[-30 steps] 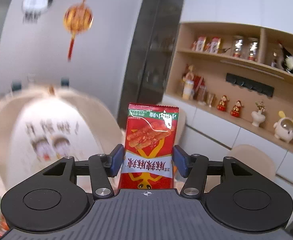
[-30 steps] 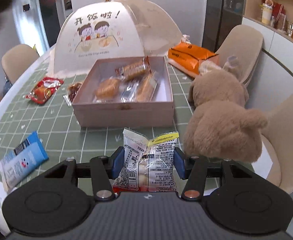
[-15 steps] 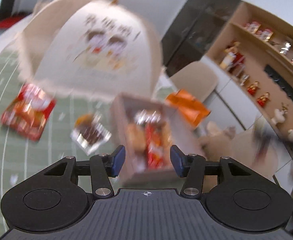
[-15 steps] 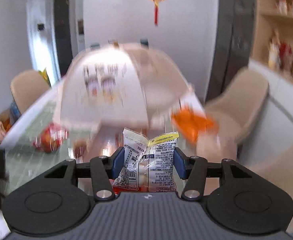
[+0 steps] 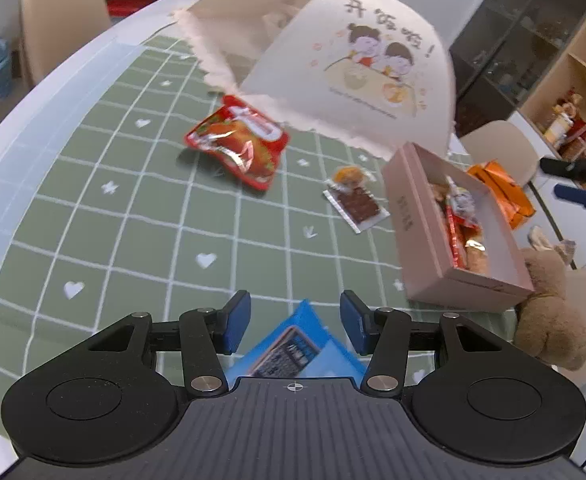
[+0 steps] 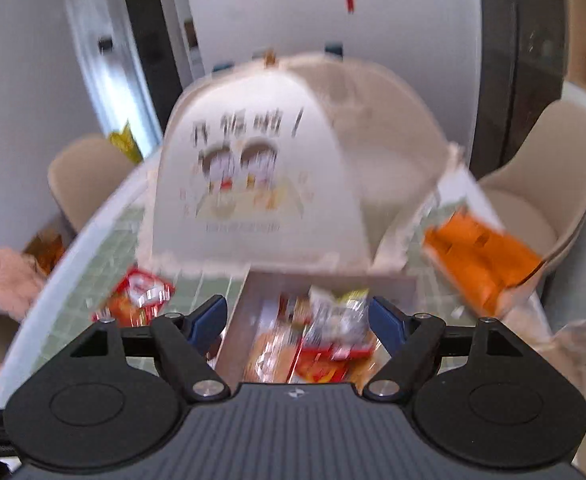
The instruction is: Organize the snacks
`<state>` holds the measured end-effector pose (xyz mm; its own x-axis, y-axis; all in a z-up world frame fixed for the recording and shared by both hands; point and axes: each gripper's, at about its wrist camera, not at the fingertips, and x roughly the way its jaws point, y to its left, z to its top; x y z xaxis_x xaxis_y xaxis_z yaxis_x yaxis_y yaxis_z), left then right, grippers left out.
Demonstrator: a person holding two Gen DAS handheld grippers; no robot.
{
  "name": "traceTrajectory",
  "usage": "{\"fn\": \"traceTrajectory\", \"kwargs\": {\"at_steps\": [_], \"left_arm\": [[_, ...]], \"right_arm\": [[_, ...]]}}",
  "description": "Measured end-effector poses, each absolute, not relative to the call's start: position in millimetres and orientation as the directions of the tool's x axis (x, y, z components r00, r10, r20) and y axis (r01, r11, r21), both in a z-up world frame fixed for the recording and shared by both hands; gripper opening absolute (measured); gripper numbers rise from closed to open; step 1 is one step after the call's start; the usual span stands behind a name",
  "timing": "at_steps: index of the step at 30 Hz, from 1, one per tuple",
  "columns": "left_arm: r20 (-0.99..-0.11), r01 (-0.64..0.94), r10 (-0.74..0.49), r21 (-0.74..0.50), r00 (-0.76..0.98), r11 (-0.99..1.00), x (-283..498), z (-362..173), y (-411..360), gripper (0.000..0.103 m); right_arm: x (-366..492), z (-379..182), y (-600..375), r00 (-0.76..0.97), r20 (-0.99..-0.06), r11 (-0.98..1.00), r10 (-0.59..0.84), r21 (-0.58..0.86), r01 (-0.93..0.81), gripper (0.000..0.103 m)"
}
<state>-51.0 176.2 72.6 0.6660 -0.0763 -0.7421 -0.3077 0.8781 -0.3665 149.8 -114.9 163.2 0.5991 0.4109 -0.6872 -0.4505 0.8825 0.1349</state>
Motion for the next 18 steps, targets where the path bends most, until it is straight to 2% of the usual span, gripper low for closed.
{"fn": "traceTrajectory", "kwargs": {"at_steps": [7, 9, 10, 11, 15, 17, 18], "left_arm": [[-0.762, -0.275, -0.097, -0.346, 0.641, 0.897, -62, 71, 171, 0.054], [-0.759, -0.252, -0.118, -0.353, 0.641, 0.901, -69, 69, 168, 0.054], [-0.758, -0.238, -0.127, -0.353, 0.64, 0.905, -72, 69, 166, 0.054], [-0.759, -0.222, -0.136, -0.35, 0.637, 0.91, -76, 68, 164, 0.054], [-0.774, -0.188, -0.135, -0.313, 0.619, 0.931, -86, 69, 169, 0.054], [-0.777, -0.206, -0.114, -0.301, 0.62, 0.931, -90, 70, 179, 0.054], [-0.775, -0.219, -0.108, -0.305, 0.623, 0.927, -91, 69, 185, 0.054]], "right_arm": [[157, 116, -21, 0.483, -0.749, 0.823, 0.454, 0.143, -0.55, 0.076], [166, 96, 13, 0.453, -0.776, 0.814, 0.439, 0.13, -0.566, 0.066], [173, 83, 33, 0.442, -0.794, 0.814, 0.417, 0.11, -0.57, 0.054], [179, 73, 50, 0.446, -0.807, 0.817, 0.388, 0.077, -0.572, 0.048], [199, 36, 106, 0.526, -0.816, 0.811, 0.242, -0.127, -0.571, 0.047], [205, 22, 119, 0.499, -0.847, 0.799, 0.183, -0.168, -0.578, 0.034], [201, 23, 120, 0.508, -0.842, 0.799, 0.182, -0.175, -0.575, 0.032]]}}
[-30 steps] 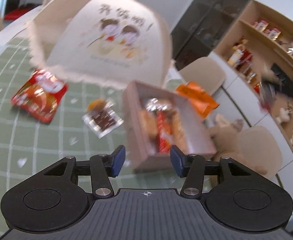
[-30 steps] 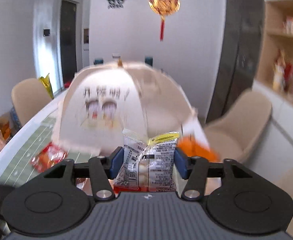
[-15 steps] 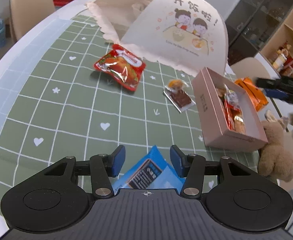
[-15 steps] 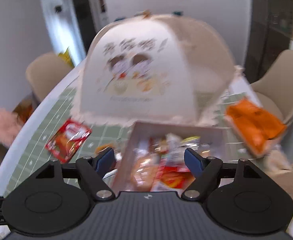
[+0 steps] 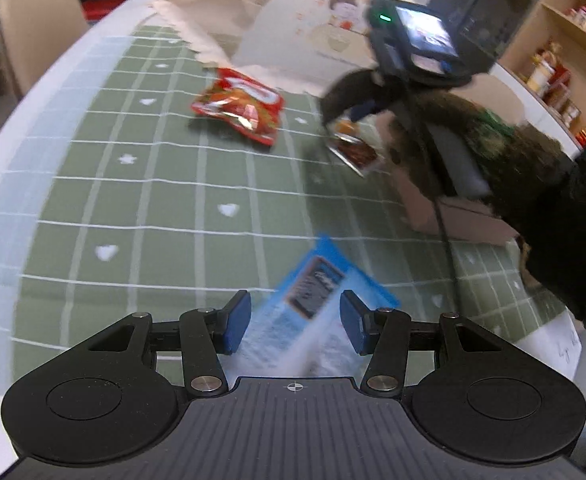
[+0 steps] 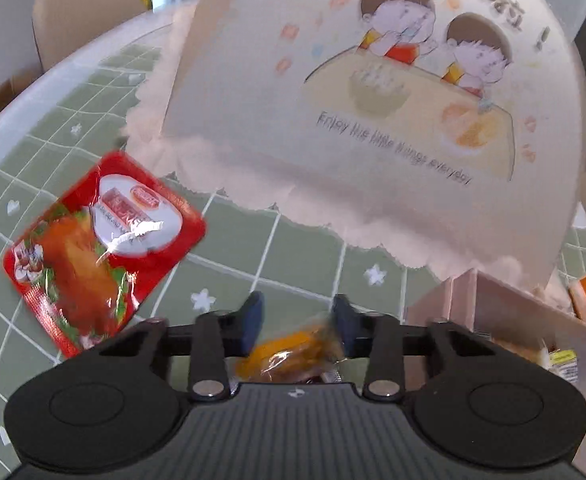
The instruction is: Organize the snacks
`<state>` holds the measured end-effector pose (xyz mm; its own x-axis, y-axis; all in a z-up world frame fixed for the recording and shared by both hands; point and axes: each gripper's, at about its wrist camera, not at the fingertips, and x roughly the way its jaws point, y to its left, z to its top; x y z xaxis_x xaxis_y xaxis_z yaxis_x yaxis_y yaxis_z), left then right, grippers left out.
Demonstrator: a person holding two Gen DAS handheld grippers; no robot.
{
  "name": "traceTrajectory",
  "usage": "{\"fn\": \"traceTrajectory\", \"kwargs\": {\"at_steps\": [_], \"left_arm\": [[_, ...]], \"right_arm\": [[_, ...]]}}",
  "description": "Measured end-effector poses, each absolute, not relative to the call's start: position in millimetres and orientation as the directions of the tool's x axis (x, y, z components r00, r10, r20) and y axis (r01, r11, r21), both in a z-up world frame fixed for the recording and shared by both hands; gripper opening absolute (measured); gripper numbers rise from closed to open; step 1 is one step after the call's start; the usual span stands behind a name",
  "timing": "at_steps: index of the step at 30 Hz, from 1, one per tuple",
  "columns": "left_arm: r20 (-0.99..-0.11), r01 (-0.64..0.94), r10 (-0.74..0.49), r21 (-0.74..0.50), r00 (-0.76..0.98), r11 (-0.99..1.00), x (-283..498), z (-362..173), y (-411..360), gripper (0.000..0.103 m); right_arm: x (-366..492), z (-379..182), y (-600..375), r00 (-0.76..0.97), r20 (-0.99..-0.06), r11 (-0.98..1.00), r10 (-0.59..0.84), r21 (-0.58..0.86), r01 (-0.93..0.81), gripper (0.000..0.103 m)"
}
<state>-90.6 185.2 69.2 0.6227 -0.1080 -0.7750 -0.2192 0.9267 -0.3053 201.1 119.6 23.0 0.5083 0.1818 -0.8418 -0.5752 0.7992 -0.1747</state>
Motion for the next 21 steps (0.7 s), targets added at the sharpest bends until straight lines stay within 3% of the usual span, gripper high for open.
{"fn": "traceTrajectory", "kwargs": {"at_steps": [5, 11, 15, 18, 21], "left_arm": [[-0.767, -0.284, -0.083, -0.333, 0.636, 0.899, -84, 64, 213, 0.054], [-0.756, -0.232, -0.109, -0.33, 0.646, 0.915, -58, 67, 207, 0.054], [-0.745, -0.149, -0.156, -0.325, 0.648, 0.934, -37, 68, 186, 0.054], [-0.742, -0.082, -0.196, -0.321, 0.642, 0.944, -17, 69, 166, 0.054], [-0.739, -0.02, -0.217, -0.298, 0.637, 0.954, 15, 68, 143, 0.054]], "right_arm": [[162, 26, 102, 0.366, -0.89, 0.769, 0.271, -0.028, -0.638, 0.03], [88, 32, 44, 0.199, -0.874, 0.725, 0.443, 0.219, -0.653, 0.03], [43, 44, 5, 0.25, -0.846, 0.716, 0.471, 0.202, -0.668, 0.033], [25, 57, -22, 0.355, -0.821, 0.759, 0.448, 0.139, -0.636, 0.05], [19, 58, -48, 0.41, -0.814, 0.81, 0.411, 0.12, -0.574, 0.053]]}}
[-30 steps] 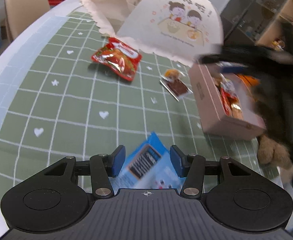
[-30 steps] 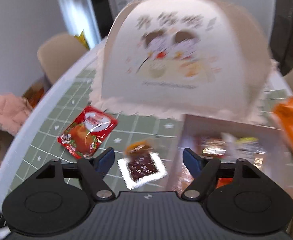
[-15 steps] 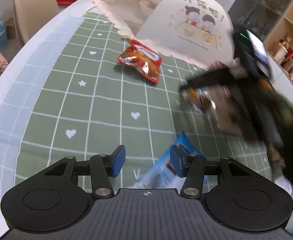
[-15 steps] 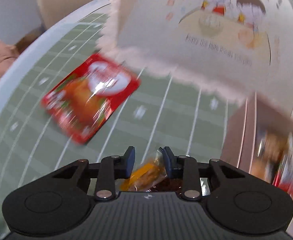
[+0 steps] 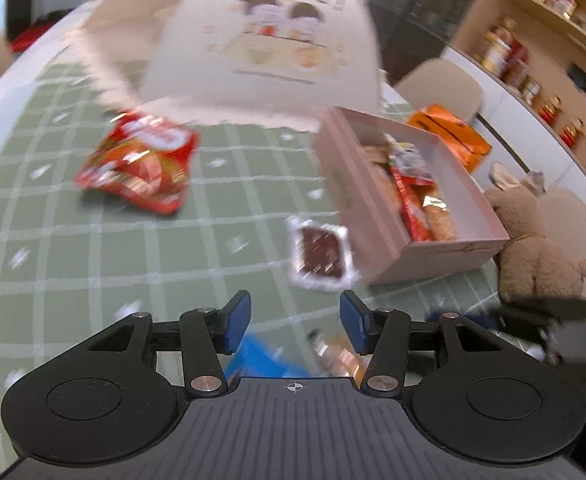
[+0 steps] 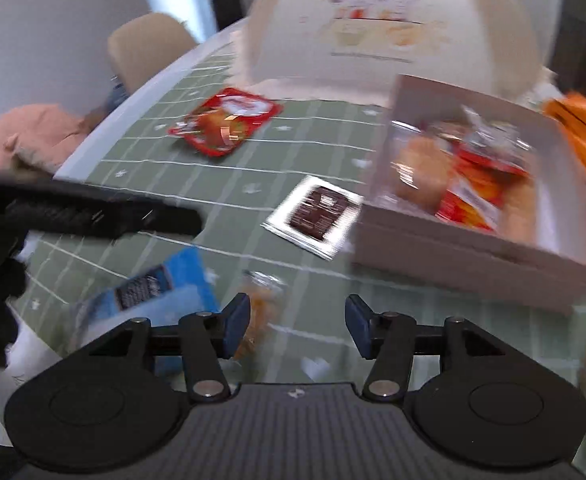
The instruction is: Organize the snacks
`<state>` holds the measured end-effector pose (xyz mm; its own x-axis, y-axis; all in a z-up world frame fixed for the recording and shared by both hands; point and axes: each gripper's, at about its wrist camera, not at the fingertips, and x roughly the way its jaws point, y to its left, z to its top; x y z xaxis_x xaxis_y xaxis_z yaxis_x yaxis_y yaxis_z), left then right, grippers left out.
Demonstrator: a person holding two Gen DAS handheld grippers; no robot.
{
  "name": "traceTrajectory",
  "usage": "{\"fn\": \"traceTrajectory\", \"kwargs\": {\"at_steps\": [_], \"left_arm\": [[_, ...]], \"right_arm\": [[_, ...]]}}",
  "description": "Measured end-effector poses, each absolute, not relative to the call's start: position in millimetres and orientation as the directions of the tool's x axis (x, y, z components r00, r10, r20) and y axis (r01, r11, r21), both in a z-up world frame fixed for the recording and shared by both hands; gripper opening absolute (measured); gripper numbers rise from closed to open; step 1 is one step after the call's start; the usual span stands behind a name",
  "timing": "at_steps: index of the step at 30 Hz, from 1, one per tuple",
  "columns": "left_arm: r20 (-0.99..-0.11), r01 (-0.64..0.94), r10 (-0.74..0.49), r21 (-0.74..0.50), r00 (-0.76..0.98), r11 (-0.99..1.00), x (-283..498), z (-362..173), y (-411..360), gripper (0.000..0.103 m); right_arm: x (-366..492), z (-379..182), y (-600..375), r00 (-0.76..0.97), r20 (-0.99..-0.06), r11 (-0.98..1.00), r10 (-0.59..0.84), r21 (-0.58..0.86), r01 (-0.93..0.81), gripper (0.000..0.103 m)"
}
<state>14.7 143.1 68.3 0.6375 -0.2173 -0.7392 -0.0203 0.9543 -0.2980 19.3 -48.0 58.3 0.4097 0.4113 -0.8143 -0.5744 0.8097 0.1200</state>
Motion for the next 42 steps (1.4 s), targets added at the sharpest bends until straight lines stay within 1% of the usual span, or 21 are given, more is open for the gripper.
{"fn": "traceTrajectory", "kwargs": {"at_steps": [3, 6, 8, 9, 10, 12, 16, 19, 21, 22, 23, 26, 29, 32, 34, 36, 37, 38, 39, 42], "left_arm": [[-0.742, 0.003, -0.226, -0.289, 0.63, 0.957, 53, 61, 125, 0.054], [-0.768, 0.041, -0.219, -0.244, 0.602, 0.969, 92, 47, 108, 0.054], [-0.791, 0.036, -0.179, -0.195, 0.584, 0.98, 111, 36, 101, 0.048], [-0.799, 0.035, -0.173, -0.187, 0.576, 0.982, 115, 31, 100, 0.042], [-0.803, 0.036, -0.174, -0.187, 0.57, 0.982, 116, 27, 99, 0.039], [-0.796, 0.045, -0.18, -0.189, 0.577, 0.981, 107, 26, 96, 0.037], [-0.795, 0.045, -0.244, -0.264, 0.555, 0.963, 71, 25, 94, 0.036], [-0.78, 0.021, -0.312, -0.358, 0.543, 0.933, 43, 23, 95, 0.036], [-0.761, -0.012, -0.387, -0.459, 0.52, 0.888, 29, 20, 100, 0.035], [-0.748, -0.04, -0.404, -0.496, 0.526, 0.867, 20, 20, 104, 0.035], [-0.737, -0.061, -0.395, -0.507, 0.548, 0.86, 12, 23, 107, 0.035], [-0.709, -0.11, -0.31, -0.48, 0.634, 0.87, -20, 45, 118, 0.035], [-0.706, -0.113, -0.282, -0.457, 0.649, 0.882, -49, 60, 125, 0.035], [-0.749, -0.046, -0.328, -0.43, 0.576, 0.902, -68, 58, 121, 0.035], [-0.778, -0.023, -0.375, -0.446, 0.504, 0.895, -73, 46, 119, 0.035], [-0.809, -0.047, -0.359, -0.428, 0.465, 0.903, -77, 32, 117, 0.035], [-0.82, -0.069, -0.336, -0.411, 0.463, 0.909, -78, 28, 118, 0.032], [-0.813, -0.083, -0.331, -0.417, 0.479, 0.905, -79, 26, 121, 0.032], [-0.808, -0.107, -0.326, -0.428, 0.491, 0.898, -78, 25, 126, 0.032], [-0.806, -0.152, -0.267, -0.4, 0.528, 0.904, -71, 25, 136, 0.032]], "right_arm": [[15, 53, -68, 0.414, -0.824, 0.845, 0.386, 0.137, -0.517, 0.053], [1, 49, -82, 0.41, -0.837, 0.864, 0.362, 0.137, -0.485, 0.053], [-15, 50, -90, 0.421, -0.842, 0.87, 0.337, 0.107, -0.482, 0.053], [-21, 50, -93, 0.427, -0.845, 0.871, 0.323, 0.089, -0.483, 0.053], [-26, 50, -98, 0.434, -0.846, 0.873, 0.308, 0.07, -0.483, 0.053], [-33, 50, -108, 0.447, -0.847, 0.878, 0.287, 0.046, -0.477, 0.053], [-35, 47, -129, 0.453, -0.845, 0.894, 0.284, 0.063, -0.443, 0.053], [-31, 44, -134, 0.452, -0.842, 0.902, 0.293, 0.087, -0.423, 0.053], [-26, 42, -128, 0.442, -0.843, 0.895, 0.307, 0.099, -0.434, 0.053], [-25, 43, -123, 0.441, -0.84, 0.888, 0.317, 0.1, -0.449, 0.053], [-24, 44, -118, 0.442, -0.836, 0.88, 0.326, 0.097, -0.465, 0.053], [-21, 50, -98, 0.453, -0.815, 0.849, 0.363, 0.088, -0.521, 0.053], [-9, 52, -75, 0.464, -0.79, 0.817, 0.401, 0.079, -0.572, 0.053], [13, 46, -52, 0.47, -0.778, 0.804, 0.416, 0.074, -0.59, 0.053], [29, 36, -41, 0.456, -0.795, 0.812, 0.4, 0.076, -0.579, 0.052], [38, 26, -35, 0.431, -0.816, 0.818, 0.386, 0.086, -0.569, 0.047], [37, 27, -34, 0.44, -0.812, 0.817, 0.382, 0.075, -0.571, 0.047], [35, 27, -34, 0.431, -0.817, 0.812, 0.384, 0.076, -0.579, 0.046], [32, 28, -37, 0.422, -0.818, 0.809, 0.39, 0.086, -0.581, 0.038], [21, 27, -52, 0.427, -0.823, 0.811, 0.374, 0.068, -0.581, 0.038]]}}
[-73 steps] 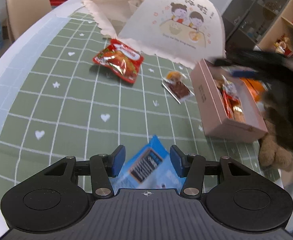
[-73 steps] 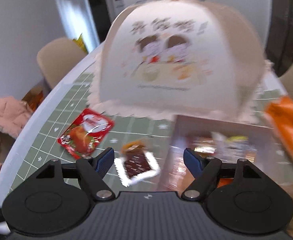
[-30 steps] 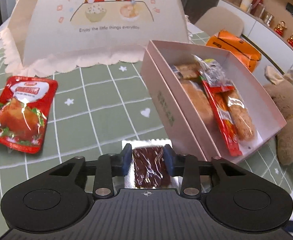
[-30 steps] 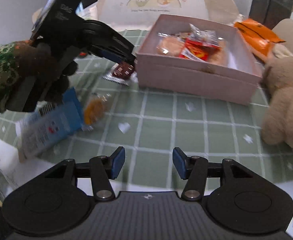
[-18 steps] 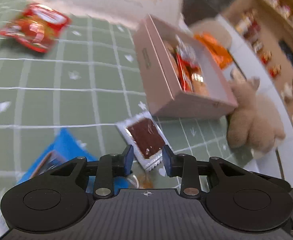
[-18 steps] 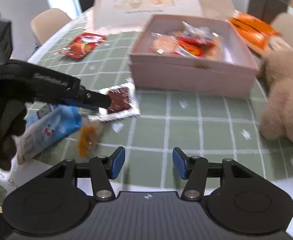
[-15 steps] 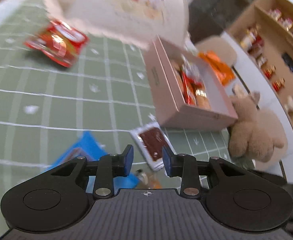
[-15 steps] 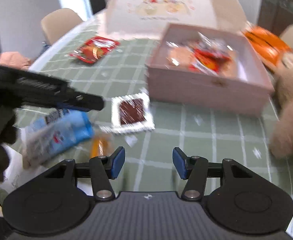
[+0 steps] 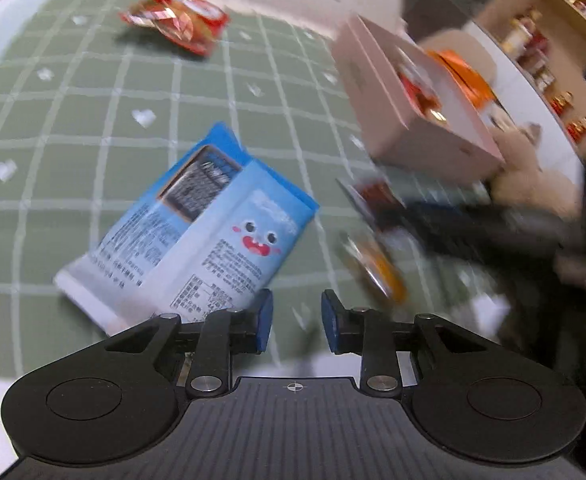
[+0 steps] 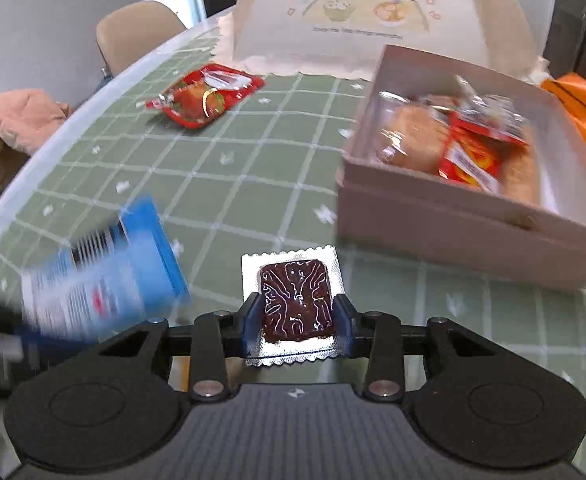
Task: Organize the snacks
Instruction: 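Grasp the orange jelly packet with the left tool while the right grasps the chocolate packet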
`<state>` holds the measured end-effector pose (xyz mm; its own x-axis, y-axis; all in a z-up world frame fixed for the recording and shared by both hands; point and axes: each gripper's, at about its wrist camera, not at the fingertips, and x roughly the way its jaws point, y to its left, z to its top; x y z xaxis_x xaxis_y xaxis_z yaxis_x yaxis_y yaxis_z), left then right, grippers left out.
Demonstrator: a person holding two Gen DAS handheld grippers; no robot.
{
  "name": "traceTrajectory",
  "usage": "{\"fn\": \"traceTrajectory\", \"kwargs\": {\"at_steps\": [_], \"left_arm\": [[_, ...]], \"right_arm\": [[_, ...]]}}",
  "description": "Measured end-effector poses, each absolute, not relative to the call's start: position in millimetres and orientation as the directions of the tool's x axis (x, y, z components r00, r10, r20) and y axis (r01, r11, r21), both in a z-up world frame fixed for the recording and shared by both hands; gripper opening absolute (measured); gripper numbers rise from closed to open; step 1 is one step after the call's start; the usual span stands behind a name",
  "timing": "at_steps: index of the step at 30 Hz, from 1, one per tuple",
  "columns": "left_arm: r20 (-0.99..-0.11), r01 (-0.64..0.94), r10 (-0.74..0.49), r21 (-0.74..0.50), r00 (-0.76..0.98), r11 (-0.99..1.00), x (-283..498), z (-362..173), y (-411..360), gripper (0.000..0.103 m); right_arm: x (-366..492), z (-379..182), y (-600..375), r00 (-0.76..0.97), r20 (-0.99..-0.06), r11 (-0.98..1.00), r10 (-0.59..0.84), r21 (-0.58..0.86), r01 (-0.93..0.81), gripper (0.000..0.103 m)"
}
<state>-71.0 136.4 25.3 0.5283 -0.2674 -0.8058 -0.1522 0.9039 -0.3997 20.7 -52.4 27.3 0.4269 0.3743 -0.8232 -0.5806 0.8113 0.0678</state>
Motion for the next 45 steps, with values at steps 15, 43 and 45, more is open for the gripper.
{"fn": "traceTrajectory", "kwargs": {"at_steps": [15, 43, 45], "left_arm": [[-0.807, -0.036, -0.284, -0.352, 0.518, 0.935, -32, 45, 69, 0.034], [-0.861, 0.072, -0.124, -0.102, 0.493, 0.992, -31, 31, 34, 0.035], [-0.861, 0.067, -0.126, -0.107, 0.492, 0.992, -29, 31, 34, 0.035]], "right_arm": [[-21, 21, -149, 0.558, -0.797, 0.922, 0.232, -0.003, -0.388, 0.069], [-8, 18, -141, 0.568, -0.773, 0.896, 0.282, 0.0, -0.444, 0.06], [-7, 21, -137, 0.566, -0.781, 0.899, 0.263, -0.014, -0.438, 0.06]]}}
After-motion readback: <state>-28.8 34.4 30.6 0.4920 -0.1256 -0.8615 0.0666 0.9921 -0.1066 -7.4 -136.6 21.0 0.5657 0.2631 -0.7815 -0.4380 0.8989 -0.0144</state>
